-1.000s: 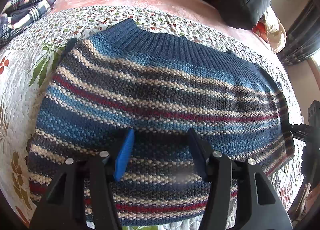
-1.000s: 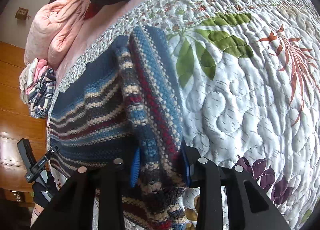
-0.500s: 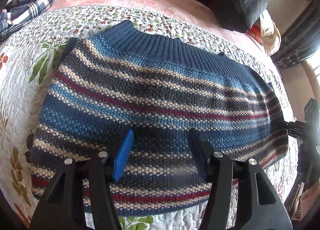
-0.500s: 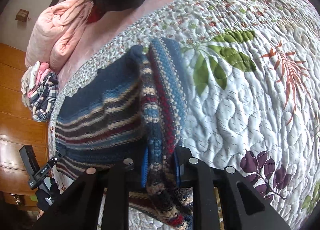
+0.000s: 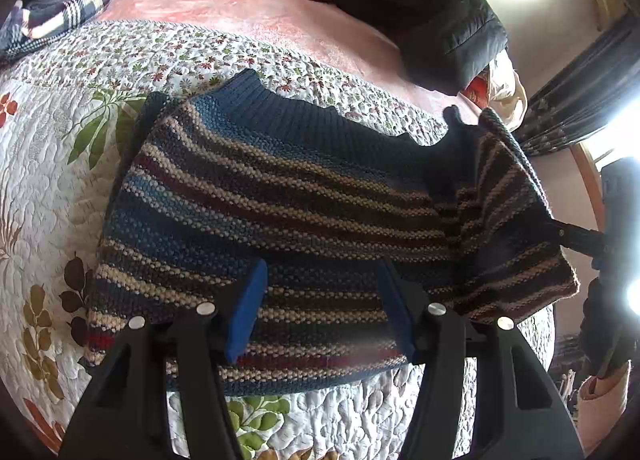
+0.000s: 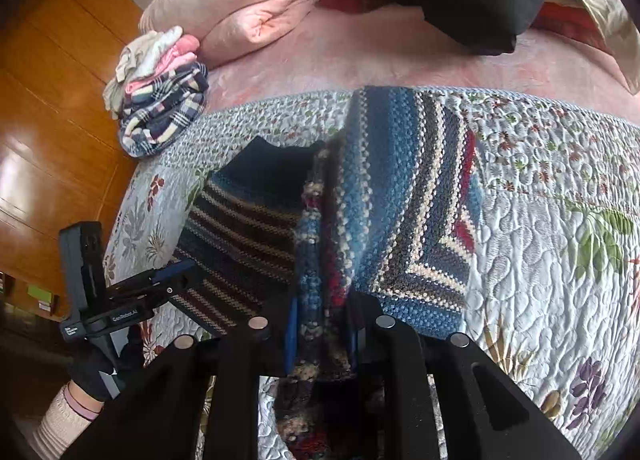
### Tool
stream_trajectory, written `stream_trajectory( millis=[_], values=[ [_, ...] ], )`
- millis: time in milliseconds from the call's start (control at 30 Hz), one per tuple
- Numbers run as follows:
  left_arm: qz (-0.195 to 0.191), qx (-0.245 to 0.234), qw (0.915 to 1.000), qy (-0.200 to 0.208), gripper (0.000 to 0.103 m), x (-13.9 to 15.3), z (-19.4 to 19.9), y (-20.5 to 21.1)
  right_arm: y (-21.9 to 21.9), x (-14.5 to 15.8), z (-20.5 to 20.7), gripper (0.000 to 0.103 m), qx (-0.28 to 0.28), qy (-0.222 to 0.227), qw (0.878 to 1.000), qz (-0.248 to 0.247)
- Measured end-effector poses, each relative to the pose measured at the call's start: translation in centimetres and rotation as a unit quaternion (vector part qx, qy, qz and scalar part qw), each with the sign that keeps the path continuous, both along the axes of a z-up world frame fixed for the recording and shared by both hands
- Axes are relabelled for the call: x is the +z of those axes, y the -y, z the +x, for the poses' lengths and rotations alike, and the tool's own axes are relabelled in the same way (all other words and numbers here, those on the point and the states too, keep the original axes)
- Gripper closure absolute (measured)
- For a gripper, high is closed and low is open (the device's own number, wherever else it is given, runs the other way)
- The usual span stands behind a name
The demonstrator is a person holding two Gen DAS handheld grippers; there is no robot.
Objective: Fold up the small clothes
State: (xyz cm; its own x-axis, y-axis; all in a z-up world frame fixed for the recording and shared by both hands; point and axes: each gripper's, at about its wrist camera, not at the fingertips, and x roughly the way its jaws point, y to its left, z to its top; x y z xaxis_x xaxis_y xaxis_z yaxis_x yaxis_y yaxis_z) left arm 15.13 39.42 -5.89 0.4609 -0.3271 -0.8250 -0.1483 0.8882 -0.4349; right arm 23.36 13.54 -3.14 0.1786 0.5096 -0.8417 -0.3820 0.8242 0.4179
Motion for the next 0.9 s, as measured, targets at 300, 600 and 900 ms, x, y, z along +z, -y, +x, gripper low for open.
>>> stream_trajectory(
  millis=[300,600,900],
  values=[
    [-0.019,0.013,0.9997,-0.004,0.047,-0.3,-0.6,-1.3,-4.6,-5.4,-0.3,0.075,0.019,-0.055,0.998,-0.028],
    [-0.054,-0.005,0.9985,0.0,0.047,-0.1,0.3,0.2,-3.6,-7.6,0.5,0.062,0.008,-0.11,0.993,0.043],
    [-0.114,-0.016,0.9933,-0.016,0.047,-1.2,2.6,3.9,-1.5,-5.3,-0.1,0.06,0.014,-0.093,0.994,0.064]
  ],
)
